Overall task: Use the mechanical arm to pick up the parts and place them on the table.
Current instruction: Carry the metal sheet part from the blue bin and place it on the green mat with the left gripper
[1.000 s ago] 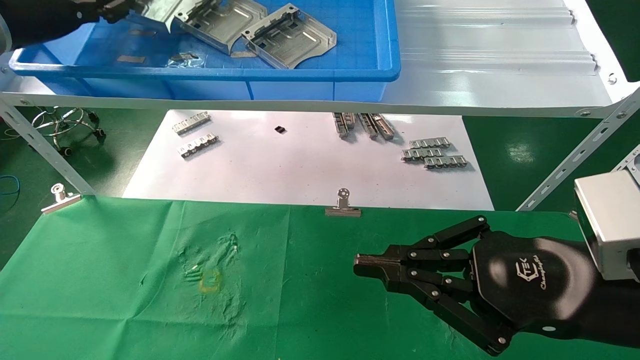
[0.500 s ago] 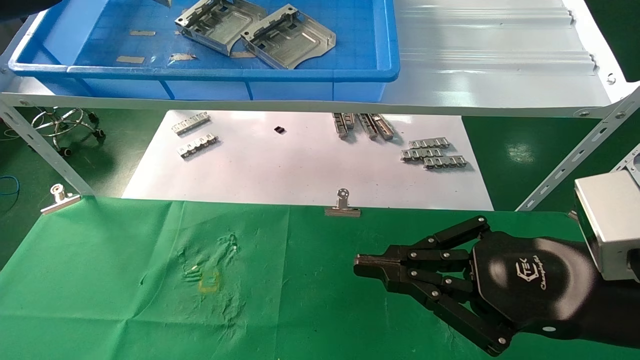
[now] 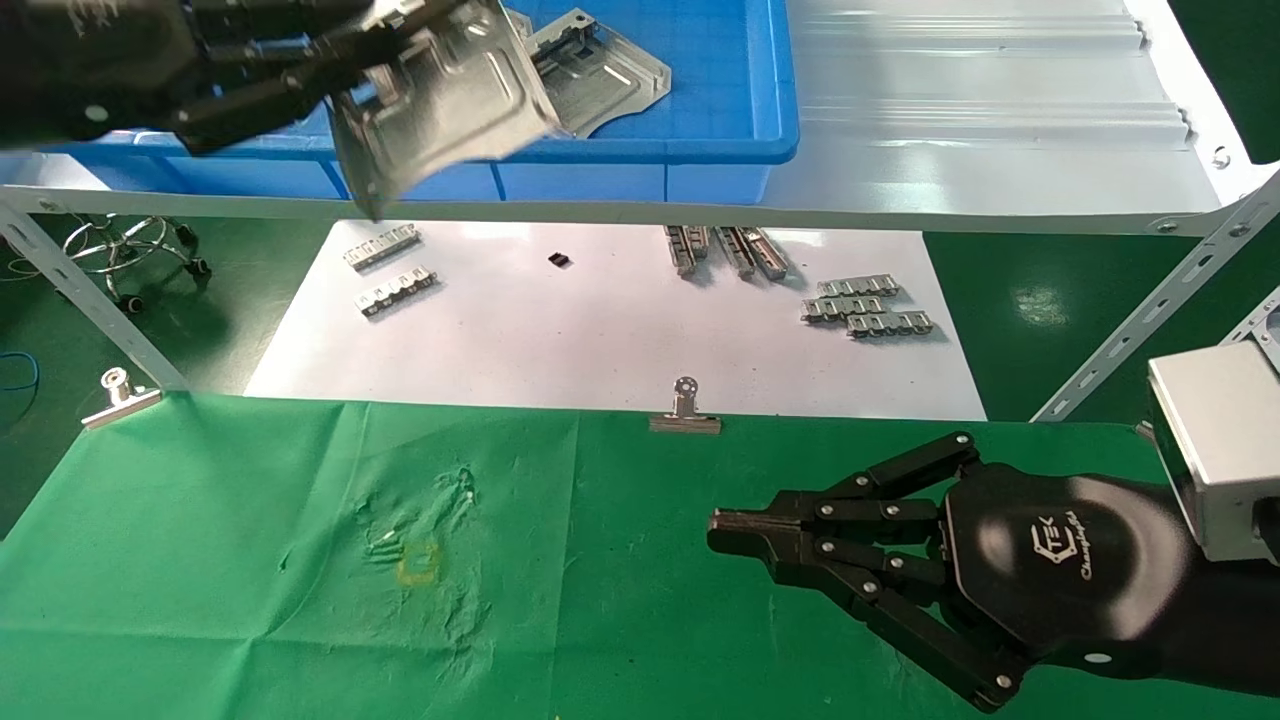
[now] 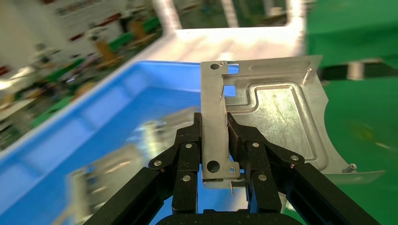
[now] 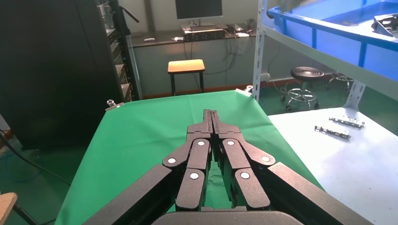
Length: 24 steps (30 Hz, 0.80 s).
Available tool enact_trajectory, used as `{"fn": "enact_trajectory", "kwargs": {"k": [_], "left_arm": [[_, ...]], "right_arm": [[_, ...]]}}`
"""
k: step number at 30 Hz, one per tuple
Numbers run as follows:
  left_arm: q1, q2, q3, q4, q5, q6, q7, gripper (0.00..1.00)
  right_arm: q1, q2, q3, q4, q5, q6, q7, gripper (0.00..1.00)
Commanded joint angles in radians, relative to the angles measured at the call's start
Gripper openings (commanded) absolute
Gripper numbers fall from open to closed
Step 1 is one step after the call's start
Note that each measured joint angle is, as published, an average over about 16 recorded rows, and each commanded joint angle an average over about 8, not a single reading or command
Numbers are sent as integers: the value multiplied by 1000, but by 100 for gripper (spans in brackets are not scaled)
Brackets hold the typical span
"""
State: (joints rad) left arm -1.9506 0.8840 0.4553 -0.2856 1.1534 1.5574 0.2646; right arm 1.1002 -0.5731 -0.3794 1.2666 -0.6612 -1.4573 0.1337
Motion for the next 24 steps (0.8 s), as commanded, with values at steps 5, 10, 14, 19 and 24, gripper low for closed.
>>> {"fn": "enact_trajectory", "kwargs": {"k": [5, 10, 14, 19, 24], "left_arm": [[113, -62, 50, -174, -78, 50, 38, 0], [248, -167, 143, -400, -172, 46, 77, 0], [312, -213, 223, -478, -192, 34, 112, 0], [325, -209, 313, -440, -152, 31, 153, 0], [333, -196, 390, -385, -121, 26, 207, 0]], "right_arm": [[0, 0, 0, 0, 0, 0, 0, 0], [0, 0, 0, 0, 0, 0, 0, 0], [0, 0, 0, 0, 0, 0, 0, 0], [0, 0, 0, 0, 0, 0, 0, 0], [0, 0, 0, 0, 0, 0, 0, 0]]}}
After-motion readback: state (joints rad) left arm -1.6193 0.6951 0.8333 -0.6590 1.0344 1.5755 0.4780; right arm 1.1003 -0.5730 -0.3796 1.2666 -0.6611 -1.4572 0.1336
